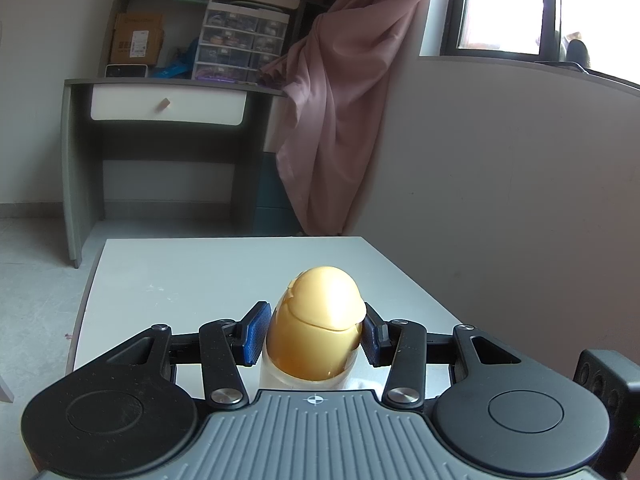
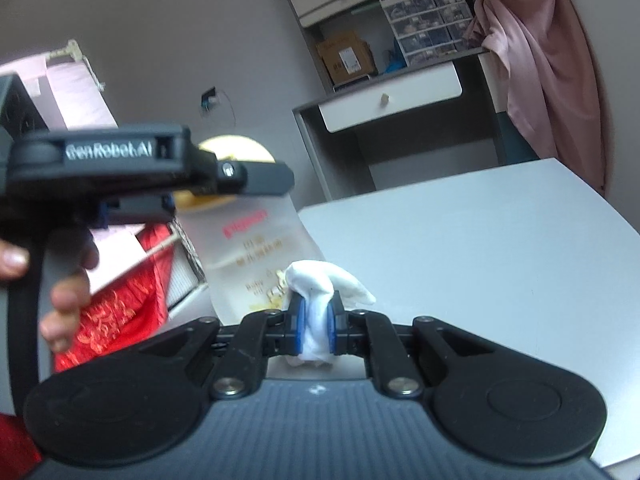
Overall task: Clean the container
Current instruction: 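Keep wiping the bottle body with the cloth in the right gripper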
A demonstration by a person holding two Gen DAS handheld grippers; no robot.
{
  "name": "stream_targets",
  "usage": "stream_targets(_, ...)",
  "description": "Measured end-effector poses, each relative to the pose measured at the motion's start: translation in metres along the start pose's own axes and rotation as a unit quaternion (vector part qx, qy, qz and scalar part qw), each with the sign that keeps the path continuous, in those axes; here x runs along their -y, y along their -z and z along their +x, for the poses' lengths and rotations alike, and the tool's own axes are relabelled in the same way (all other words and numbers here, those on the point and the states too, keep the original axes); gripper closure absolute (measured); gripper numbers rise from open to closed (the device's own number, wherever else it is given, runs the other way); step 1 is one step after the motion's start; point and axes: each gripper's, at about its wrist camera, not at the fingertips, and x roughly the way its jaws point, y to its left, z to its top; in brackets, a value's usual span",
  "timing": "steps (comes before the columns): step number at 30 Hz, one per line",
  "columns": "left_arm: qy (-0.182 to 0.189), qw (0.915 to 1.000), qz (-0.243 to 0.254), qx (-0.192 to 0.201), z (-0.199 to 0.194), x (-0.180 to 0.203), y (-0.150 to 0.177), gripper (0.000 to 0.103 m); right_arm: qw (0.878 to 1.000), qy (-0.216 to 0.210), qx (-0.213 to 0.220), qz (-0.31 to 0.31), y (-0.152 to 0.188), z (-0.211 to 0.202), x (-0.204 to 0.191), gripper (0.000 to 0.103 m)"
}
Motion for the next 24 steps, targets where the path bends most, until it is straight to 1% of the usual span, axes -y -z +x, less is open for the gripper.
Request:
stream_targets(3, -0.001, 1.0, -0.001, -0.001, 0.004, 0.005, -0.004, 0.056, 1.0, 0.003, -0.001, -0.004, -0.002, -0.001, -0.002, 0.092)
stream_targets(7, -0.001, 1.0, 0.0, -0.001, 0.001, 0.006, 0.0, 0.056, 0.999, -0.006, 0.035, 0.003, -0.012, -0.011, -0.004, 0.092)
stream_targets(10, -0.001, 1.0, 0.001, -0.001, 0.002, 0.007, -0.001, 0.056, 0.999, -0.009, 0.054, 0.0, -0.019, -0.016, -0.007, 0.092)
stream_targets(13, 0.0, 1.0, 0.0, -0.001, 0.001, 0.008, 0.0, 0.056, 0.998, -0.005, 0.063, -0.005, -0.024, -0.017, -0.01, 0.092)
stream_targets(20, 0.001, 1.0, 0.001, -0.001, 0.0, 0.007, 0.001, 0.056, 0.998, -0.006, 0.064, 0.001, -0.025, -0.015, -0.008, 0.092)
stream_targets(24, 0.001, 1.0, 0.001, -0.002, 0.0, 0.008, -0.003, 0.056, 0.999, -0.002, 0.049, 0.002, -0.021, -0.01, -0.004, 0.092)
